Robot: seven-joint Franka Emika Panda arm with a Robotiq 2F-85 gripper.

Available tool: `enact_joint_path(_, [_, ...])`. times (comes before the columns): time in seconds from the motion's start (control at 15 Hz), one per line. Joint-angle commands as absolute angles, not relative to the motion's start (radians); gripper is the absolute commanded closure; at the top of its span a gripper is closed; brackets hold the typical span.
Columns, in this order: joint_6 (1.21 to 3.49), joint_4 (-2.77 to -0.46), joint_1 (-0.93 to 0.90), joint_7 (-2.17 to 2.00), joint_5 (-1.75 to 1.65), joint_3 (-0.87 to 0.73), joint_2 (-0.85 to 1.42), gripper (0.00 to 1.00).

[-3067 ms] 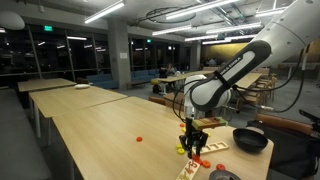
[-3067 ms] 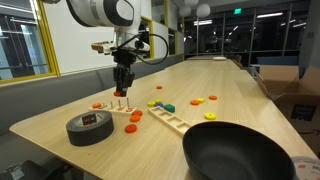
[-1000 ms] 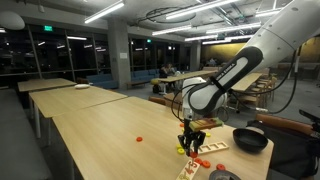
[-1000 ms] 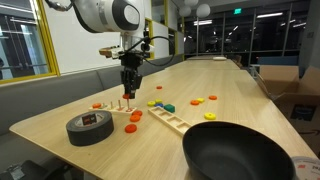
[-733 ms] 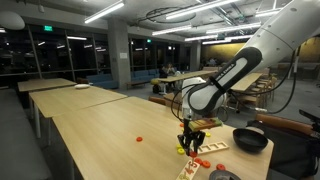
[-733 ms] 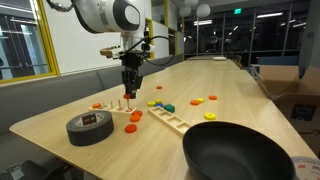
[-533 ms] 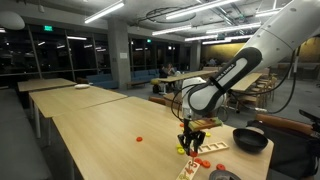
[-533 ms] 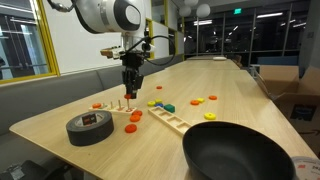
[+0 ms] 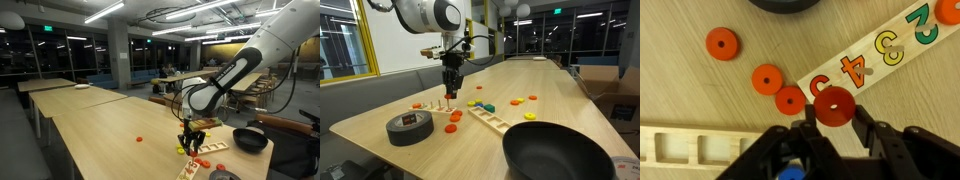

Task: Put the orange ring on the object

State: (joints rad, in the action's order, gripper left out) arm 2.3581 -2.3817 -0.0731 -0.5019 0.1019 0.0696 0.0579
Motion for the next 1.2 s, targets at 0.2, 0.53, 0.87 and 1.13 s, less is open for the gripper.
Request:
enact_joint_path(0.2, [2.364, -2.401, -0.083, -0.504, 0.102, 0.072, 0.047, 0.76])
enact_joint_path(0.53, [2.364, -2.416, -0.089, -0.506, 0.102, 0.077, 0.036, 0.76])
enact_joint_path(0.87, [2.364, -2.431, -0.092, -0.507, 0.101, 0.078, 0.028, 0.76])
enact_joint_path(1.13, [2.370, -2.436, -0.093, -0.524, 0.093, 0.077, 0.029, 0.27])
